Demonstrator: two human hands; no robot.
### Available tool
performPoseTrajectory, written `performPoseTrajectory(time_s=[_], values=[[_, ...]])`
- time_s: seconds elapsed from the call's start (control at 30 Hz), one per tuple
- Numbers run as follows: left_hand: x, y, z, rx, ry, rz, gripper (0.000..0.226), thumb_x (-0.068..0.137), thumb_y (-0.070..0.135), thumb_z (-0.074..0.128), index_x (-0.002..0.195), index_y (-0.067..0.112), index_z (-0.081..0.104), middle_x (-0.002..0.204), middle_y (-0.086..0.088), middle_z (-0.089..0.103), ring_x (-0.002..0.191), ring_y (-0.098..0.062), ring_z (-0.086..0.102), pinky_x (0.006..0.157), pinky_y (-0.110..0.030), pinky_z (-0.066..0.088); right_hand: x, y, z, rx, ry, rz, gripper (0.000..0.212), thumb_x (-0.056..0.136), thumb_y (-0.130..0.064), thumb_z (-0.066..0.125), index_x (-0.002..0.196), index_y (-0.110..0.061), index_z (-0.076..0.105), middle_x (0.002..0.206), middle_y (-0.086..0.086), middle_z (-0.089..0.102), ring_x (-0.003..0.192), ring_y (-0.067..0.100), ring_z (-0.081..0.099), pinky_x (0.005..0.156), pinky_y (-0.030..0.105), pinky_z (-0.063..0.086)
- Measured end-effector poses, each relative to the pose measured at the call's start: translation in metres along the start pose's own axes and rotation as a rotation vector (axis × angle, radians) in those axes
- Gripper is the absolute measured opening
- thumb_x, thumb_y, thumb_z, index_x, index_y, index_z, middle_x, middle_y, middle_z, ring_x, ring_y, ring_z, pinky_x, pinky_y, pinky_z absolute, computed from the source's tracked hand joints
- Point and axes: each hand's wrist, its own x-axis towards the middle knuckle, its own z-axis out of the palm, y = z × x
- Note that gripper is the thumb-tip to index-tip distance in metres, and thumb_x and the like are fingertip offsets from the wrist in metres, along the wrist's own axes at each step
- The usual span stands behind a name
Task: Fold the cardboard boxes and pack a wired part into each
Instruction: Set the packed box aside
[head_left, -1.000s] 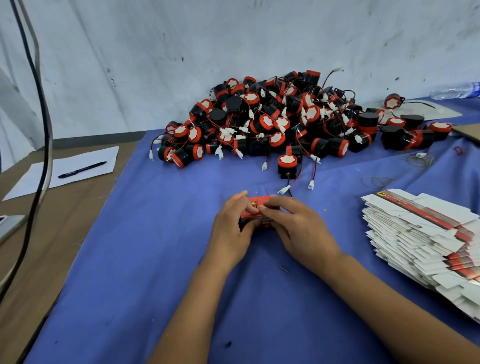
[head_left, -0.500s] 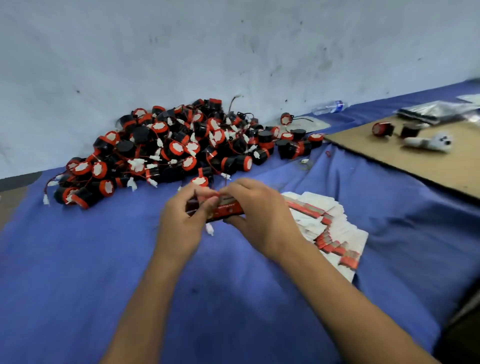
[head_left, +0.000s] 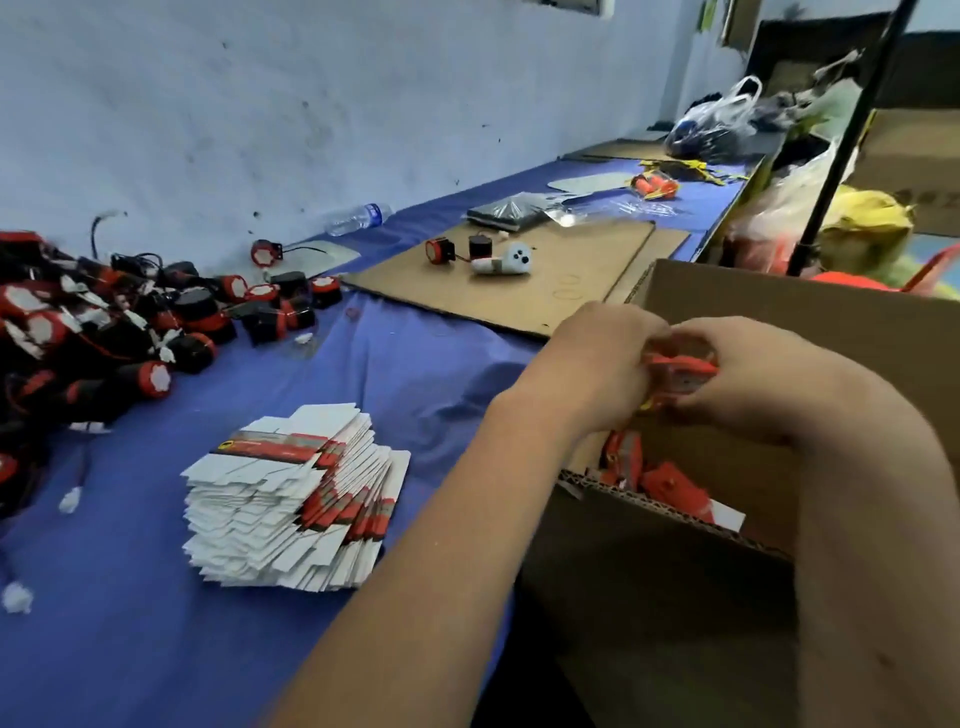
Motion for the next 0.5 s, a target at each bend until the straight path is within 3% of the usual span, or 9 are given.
performPoseTrajectory(time_s=[0.07,0.13,0.27,0.33,0.4,0.5], values=[[-0.004,-0.009,0.007,-0.034,-0.013,-0.061,0.02,0.098,0.02,0.067,0.115,0.019,0.075,0.114,-0.005,0.073,0.106,-0.024,0.064,0.086,-0.033,0.048,0.003,-0.001,0.006,0.015,0.027,-0.026,0.059,0.078,-0.033,0.084,0.132,-0.026,0.06,0.13,0.008,0.065,0.116,0.03,0.06,0.1,0.041,0.05],[-0.018,-0.027,0.006,-0.148,0.112,-0.105,0.016,0.098,0.024,0.068,0.111,0.02,0.076,0.112,-0.002,0.074,0.105,-0.019,0.064,0.088,-0.034,0.049,0.005,-0.012,0.01,0.074,0.147,-0.053,0.075,0.081,-0.041,0.082,0.146,-0.026,0.05,0.144,0.007,0.056,0.129,0.031,0.053,0.1,0.041,0.047],[-0.068,-0.085,-0.003,-0.151,0.355,-0.349,0.006,0.094,0.023,0.072,0.096,0.022,0.077,0.104,0.0,0.074,0.101,-0.018,0.064,0.086,-0.037,0.049,0.005,-0.069,0.033,0.203,0.287,-0.219,0.058,0.083,-0.043,0.079,0.135,-0.025,0.059,0.125,0.007,0.066,0.112,0.028,0.063,0.087,0.039,0.054],[-0.104,-0.12,-0.01,-0.073,0.407,-0.54,0.009,0.089,0.015,0.071,0.094,0.019,0.077,0.106,-0.005,0.074,0.104,-0.023,0.065,0.091,-0.037,0.047,0.009,-0.112,0.058,0.275,0.211,-0.368,0.048,0.083,-0.04,0.077,0.124,-0.02,0.066,0.113,0.006,0.07,0.101,0.028,0.066,0.087,0.044,0.057],[-0.142,-0.154,-0.02,0.028,0.451,-0.785,0.018,0.087,0.011,0.067,0.101,0.016,0.076,0.111,-0.01,0.072,0.109,-0.029,0.063,0.091,-0.036,0.045,0.016,-0.159,0.092,0.28,0.019,-0.498,0.045,0.083,-0.042,0.077,0.118,-0.014,0.069,0.106,0.007,0.071,0.097,0.029,0.068,0.085,0.045,0.057],[-0.189,-0.196,-0.033,0.141,0.444,-1.144,0.034,0.089,0.018,0.061,0.122,0.017,0.068,0.123,-0.018,0.065,0.121,-0.04,0.055,0.093,-0.039,0.043,0.033,-0.216,0.151,0.134,-0.189,-0.633,0.059,0.084,-0.055,0.074,0.122,-0.01,0.066,0.118,0.011,0.069,0.113,0.031,0.061,0.095,0.043,0.051]])
